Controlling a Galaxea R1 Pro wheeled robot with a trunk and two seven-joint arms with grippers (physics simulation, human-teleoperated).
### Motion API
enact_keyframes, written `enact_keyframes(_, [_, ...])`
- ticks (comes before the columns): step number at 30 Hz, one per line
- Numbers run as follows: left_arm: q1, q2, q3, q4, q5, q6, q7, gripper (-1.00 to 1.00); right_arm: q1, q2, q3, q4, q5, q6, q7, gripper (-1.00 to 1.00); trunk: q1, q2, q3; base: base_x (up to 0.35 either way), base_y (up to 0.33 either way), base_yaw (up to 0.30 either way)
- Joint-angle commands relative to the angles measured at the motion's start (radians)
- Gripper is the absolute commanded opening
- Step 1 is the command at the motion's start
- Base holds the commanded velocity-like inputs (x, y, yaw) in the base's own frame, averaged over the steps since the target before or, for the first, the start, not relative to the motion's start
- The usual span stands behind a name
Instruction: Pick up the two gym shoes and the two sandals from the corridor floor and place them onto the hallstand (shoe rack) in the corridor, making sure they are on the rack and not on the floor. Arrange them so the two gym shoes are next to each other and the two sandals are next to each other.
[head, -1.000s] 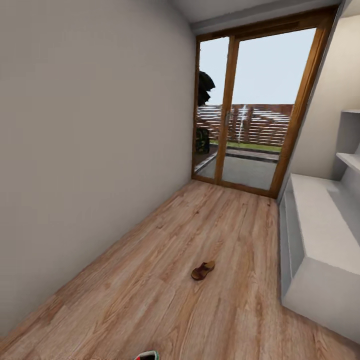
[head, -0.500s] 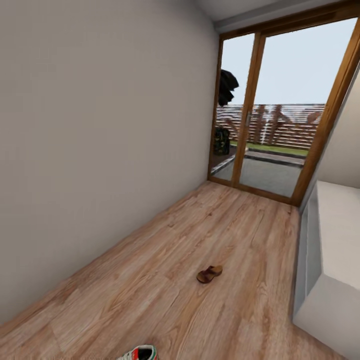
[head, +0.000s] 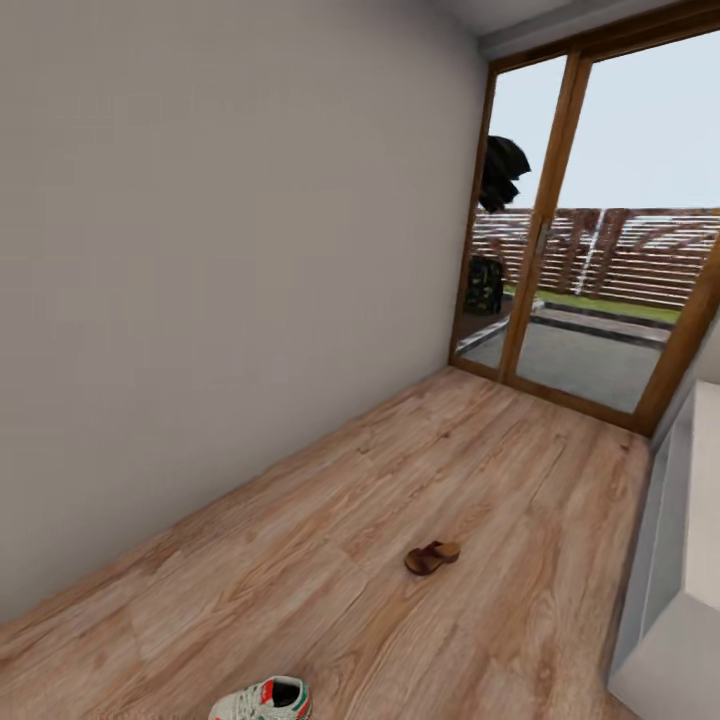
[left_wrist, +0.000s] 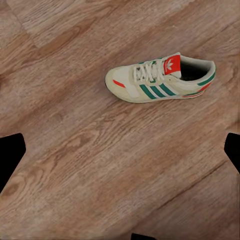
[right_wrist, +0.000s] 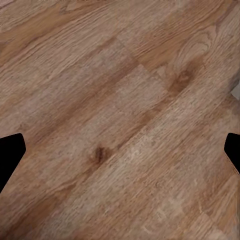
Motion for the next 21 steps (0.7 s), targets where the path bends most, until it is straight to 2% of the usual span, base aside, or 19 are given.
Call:
enact_keyframes(1, [-0.001, 0.000, 0.000, 0.001, 0.007, -0.003, -0.001, 1.00, 0.000, 0.000, 0.000, 0.001, 0.007, -0.002, -0.004, 1.00, 0.000, 0.000, -0.001, 0.000, -0.288, 0.278])
enact_keyframes(14, [-0.001, 0.000, 0.001, 0.001, 0.006, -0.004, 0.000, 1.00, 0.000, 0.000, 0.000, 0.001, 0.007, -0.002, -0.004, 1.00, 0.000, 0.000, -0.001, 0.058, -0.265, 0.278])
enact_keyframes(21, [-0.001, 0.000, 0.000, 0.002, 0.006, -0.005, 0.000, 1.00, 0.000, 0.000, -0.001, 0.001, 0.007, -0.002, -0.004, 1.00, 0.000, 0.000, -0.001, 0.058, -0.136, 0.278])
